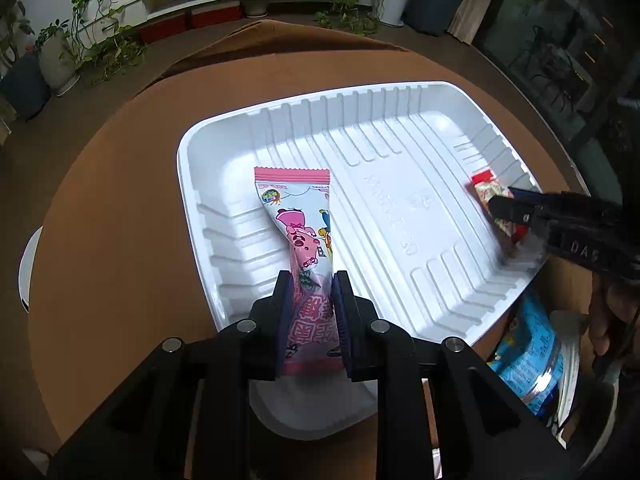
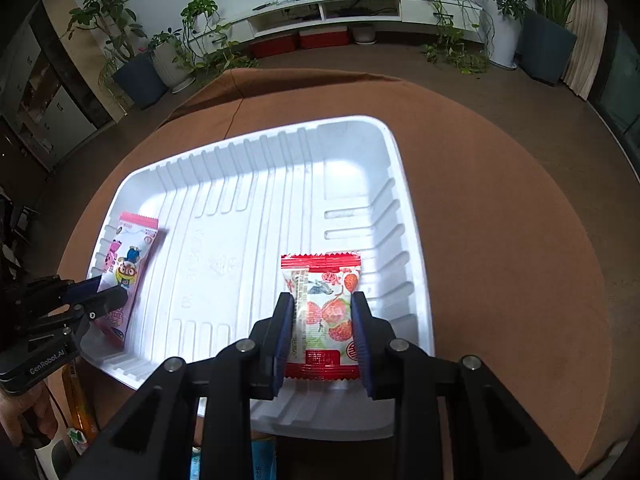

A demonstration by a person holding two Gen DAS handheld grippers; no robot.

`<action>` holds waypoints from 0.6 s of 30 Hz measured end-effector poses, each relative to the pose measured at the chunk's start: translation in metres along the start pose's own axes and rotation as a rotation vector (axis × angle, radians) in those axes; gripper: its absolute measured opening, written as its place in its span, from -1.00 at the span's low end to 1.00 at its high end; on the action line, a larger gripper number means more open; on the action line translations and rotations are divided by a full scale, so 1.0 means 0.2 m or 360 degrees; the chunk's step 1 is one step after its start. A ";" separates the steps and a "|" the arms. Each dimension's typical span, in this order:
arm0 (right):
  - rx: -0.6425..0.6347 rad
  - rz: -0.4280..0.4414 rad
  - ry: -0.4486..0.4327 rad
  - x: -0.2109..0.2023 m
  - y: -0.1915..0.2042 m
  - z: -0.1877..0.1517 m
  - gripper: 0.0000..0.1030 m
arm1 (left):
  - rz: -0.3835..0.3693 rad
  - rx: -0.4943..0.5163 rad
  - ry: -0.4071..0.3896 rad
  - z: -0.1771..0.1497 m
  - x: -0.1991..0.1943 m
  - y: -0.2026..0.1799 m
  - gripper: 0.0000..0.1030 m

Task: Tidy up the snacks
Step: 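Carry both snacks to the white tray and open both grippers to release them, then lift both tools away from the tray back over the snack pile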

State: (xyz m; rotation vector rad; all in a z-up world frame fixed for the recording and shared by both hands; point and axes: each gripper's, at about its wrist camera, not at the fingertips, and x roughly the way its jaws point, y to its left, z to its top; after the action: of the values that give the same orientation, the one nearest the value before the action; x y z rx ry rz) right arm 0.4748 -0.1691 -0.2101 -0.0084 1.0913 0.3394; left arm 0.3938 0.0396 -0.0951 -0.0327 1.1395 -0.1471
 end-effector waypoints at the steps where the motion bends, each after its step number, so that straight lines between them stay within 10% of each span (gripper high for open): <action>1: -0.0006 -0.0007 -0.0001 0.00 0.01 0.00 -0.39 | -0.0001 -0.0004 -0.0006 0.01 0.00 0.00 -0.63; 8: 0.0033 0.0029 -0.0020 0.01 0.00 0.01 -0.34 | 0.0013 -0.0002 -0.0018 0.05 0.05 -0.02 -0.63; 18: 0.0068 0.0052 -0.0078 -0.11 -0.01 0.03 0.38 | 0.0048 0.0009 -0.0139 0.03 -0.08 -0.01 -0.62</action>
State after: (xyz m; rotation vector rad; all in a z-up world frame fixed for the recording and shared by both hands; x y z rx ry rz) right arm 0.4711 -0.1752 -0.1875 0.0559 1.0506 0.3439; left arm 0.3922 0.0400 -0.0773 -0.0166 1.0517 -0.1208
